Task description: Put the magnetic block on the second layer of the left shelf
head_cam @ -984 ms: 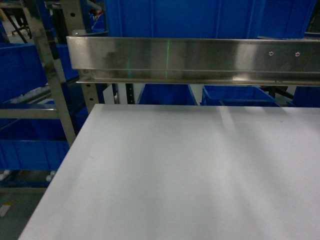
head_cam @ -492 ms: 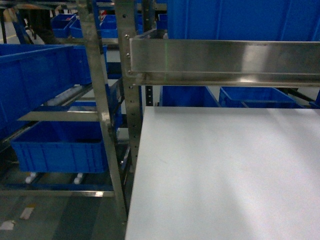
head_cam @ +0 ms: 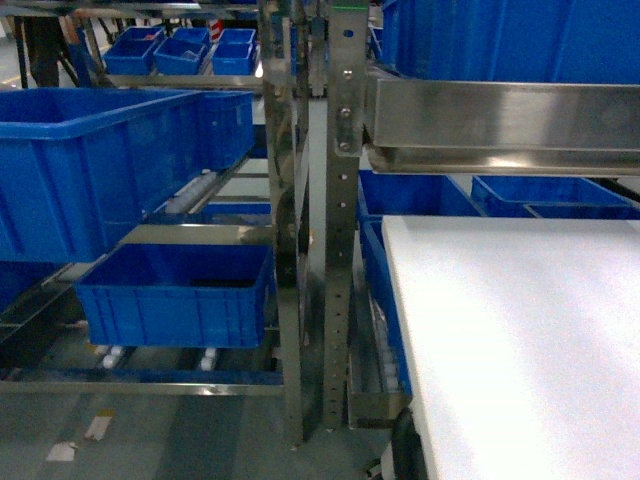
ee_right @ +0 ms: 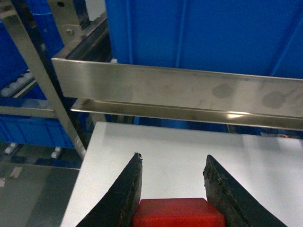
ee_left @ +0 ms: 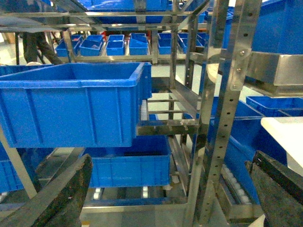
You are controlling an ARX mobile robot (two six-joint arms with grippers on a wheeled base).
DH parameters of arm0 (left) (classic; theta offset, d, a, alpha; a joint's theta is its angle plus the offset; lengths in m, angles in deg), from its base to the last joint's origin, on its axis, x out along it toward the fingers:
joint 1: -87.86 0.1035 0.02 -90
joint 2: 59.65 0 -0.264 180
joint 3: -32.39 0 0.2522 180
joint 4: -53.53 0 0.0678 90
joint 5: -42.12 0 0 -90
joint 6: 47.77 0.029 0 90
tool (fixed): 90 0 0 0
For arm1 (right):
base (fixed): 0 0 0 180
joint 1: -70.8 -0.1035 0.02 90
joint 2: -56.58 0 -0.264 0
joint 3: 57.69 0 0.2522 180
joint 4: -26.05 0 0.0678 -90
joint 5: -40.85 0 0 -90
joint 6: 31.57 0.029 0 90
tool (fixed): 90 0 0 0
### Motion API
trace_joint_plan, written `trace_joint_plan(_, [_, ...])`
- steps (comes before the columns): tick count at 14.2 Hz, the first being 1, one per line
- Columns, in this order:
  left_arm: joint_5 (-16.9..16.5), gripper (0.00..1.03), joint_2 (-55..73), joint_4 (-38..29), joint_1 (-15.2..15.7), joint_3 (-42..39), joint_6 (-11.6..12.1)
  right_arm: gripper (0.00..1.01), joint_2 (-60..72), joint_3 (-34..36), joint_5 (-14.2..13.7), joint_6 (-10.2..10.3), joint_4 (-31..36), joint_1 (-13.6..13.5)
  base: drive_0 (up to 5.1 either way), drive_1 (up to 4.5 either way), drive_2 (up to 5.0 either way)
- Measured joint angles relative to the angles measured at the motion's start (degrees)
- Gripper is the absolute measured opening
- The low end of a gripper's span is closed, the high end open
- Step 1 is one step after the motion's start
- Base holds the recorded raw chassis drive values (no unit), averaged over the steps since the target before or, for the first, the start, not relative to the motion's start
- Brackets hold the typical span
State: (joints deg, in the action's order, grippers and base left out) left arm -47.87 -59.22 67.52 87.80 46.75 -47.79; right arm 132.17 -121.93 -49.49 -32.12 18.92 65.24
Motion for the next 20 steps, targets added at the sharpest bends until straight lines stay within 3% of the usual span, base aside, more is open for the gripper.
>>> trace_joint_plan(20, [0.0, 0.98, 0.0, 0.0, 0.0, 0.0, 0.0, 0.33, -0.2, 0.0, 0.0, 0.0, 0.2, 0.0, -5.0, 2.41, 2.4])
